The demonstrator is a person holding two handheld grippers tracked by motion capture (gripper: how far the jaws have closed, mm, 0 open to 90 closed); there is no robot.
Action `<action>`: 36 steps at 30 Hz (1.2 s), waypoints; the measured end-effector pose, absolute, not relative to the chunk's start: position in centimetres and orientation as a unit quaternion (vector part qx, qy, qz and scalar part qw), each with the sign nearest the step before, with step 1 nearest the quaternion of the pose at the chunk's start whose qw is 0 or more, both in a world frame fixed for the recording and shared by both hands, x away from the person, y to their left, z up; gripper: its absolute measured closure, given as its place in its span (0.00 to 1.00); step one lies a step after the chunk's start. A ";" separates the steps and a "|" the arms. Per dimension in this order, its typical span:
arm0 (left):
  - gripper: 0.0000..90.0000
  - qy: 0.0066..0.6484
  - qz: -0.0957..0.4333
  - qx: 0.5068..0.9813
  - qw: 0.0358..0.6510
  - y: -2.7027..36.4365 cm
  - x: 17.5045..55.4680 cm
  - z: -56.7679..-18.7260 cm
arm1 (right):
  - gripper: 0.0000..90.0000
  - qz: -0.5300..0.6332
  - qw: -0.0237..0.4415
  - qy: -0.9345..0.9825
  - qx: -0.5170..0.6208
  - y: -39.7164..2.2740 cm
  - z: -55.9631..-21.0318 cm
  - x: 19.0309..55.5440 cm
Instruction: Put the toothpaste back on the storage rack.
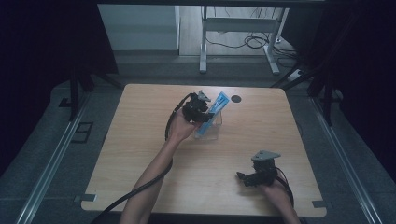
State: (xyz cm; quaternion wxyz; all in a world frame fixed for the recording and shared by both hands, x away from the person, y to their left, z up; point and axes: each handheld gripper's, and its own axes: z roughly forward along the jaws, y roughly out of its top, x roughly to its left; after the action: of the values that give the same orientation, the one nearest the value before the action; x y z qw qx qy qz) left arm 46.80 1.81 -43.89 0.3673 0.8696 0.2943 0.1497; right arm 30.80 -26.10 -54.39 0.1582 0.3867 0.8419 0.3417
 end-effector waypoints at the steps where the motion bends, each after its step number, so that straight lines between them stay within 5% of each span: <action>1: 0.64 0.295 0.149 0.870 0.367 1.8 46.8 -43.9 | 0.00 0.342 0.158 0.842 0.387 -26.1 -54.4 30.8; 36: 0.28 0.302 0.099 0.855 0.410 3.6 44.1 -43.4 | 0.00 0.341 0.158 0.842 0.387 -26.1 -54.4 30.8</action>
State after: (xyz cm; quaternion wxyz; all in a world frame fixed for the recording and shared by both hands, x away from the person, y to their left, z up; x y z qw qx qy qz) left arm 44.07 3.63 -43.41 0.4098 0.8550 0.3020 0.0993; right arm 30.80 -26.10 -54.39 0.1583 0.3870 0.8418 0.3415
